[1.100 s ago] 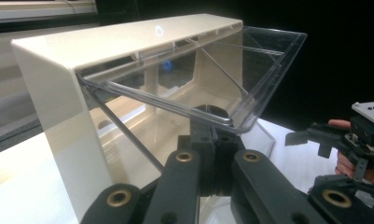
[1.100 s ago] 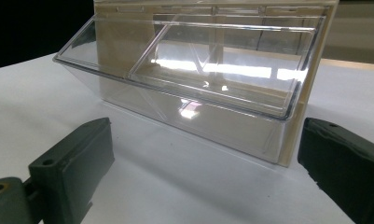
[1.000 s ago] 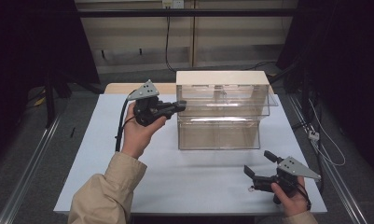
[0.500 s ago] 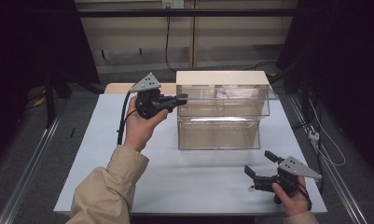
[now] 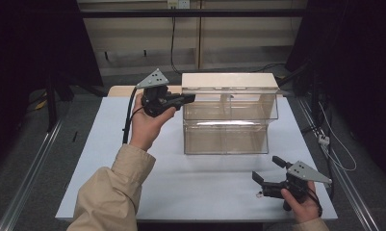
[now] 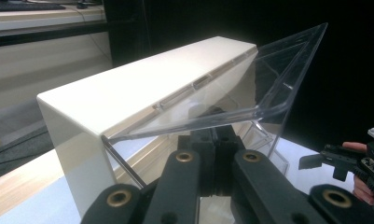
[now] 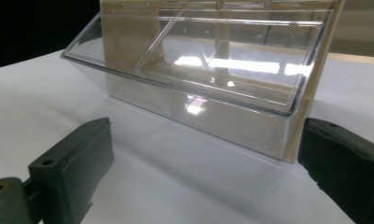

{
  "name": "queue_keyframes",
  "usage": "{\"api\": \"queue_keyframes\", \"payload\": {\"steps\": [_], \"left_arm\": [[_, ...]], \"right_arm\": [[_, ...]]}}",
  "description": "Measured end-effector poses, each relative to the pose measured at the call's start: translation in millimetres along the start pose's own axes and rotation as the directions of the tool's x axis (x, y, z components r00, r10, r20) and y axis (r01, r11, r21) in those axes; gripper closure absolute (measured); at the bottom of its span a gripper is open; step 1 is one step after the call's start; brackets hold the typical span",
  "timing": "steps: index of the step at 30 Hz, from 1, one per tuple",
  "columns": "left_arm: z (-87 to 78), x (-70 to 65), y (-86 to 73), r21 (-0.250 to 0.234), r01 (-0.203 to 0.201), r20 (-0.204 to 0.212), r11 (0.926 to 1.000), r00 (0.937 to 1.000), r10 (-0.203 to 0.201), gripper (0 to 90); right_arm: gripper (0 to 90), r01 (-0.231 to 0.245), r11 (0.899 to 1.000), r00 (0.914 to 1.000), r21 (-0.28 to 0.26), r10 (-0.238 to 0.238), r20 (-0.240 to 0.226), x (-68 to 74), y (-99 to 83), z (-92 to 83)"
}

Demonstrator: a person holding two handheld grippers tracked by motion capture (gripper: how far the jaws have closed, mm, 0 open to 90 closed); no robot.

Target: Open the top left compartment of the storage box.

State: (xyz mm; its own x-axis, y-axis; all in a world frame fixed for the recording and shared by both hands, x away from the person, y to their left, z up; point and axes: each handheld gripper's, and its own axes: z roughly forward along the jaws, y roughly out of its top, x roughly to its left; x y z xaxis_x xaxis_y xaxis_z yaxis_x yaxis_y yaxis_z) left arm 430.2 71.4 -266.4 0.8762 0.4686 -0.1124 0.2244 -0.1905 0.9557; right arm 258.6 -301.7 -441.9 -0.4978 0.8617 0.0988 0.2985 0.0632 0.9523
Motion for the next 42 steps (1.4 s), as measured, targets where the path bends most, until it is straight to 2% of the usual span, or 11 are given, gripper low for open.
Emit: {"api": "queue_keyframes", "payload": {"steps": [11, 34, 39, 42], "left_arm": [[0.9, 2.4, 4.8, 0.005, 0.003, -0.007, 1.0, 1.0, -0.003, 90.0], [4.0, 7.9, 14.4, 0.003, 0.011, -0.013, 0.9999, 0.9998, -0.011, 90.0], [4.7, 7.3, 14.2, 0.003, 0.01, -0.015, 0.9999, 0.9998, -0.01, 90.0], [5.0, 6.6, 14.3, 0.003, 0.009, -0.014, 1.0, 0.9999, -0.009, 90.0]], "right_arm": [[2.6, -0.011, 1.0, 0.9993, 0.029, 0.012, -0.034, -2.3, -0.8, 2.7], [2.7, -0.014, 0.999, 0.9992, 0.05, 0.015, -0.036, -5.5, -1.6, 3.7], [2.8, -0.014, 0.998, 0.9983, 0.066, 0.018, -0.056, -8.9, 0.9, 2.8], [3.5, -0.016, 0.996, 0.9962, 0.093, 0.024, -0.083, -12.0, 2.0, 2.9]]}}
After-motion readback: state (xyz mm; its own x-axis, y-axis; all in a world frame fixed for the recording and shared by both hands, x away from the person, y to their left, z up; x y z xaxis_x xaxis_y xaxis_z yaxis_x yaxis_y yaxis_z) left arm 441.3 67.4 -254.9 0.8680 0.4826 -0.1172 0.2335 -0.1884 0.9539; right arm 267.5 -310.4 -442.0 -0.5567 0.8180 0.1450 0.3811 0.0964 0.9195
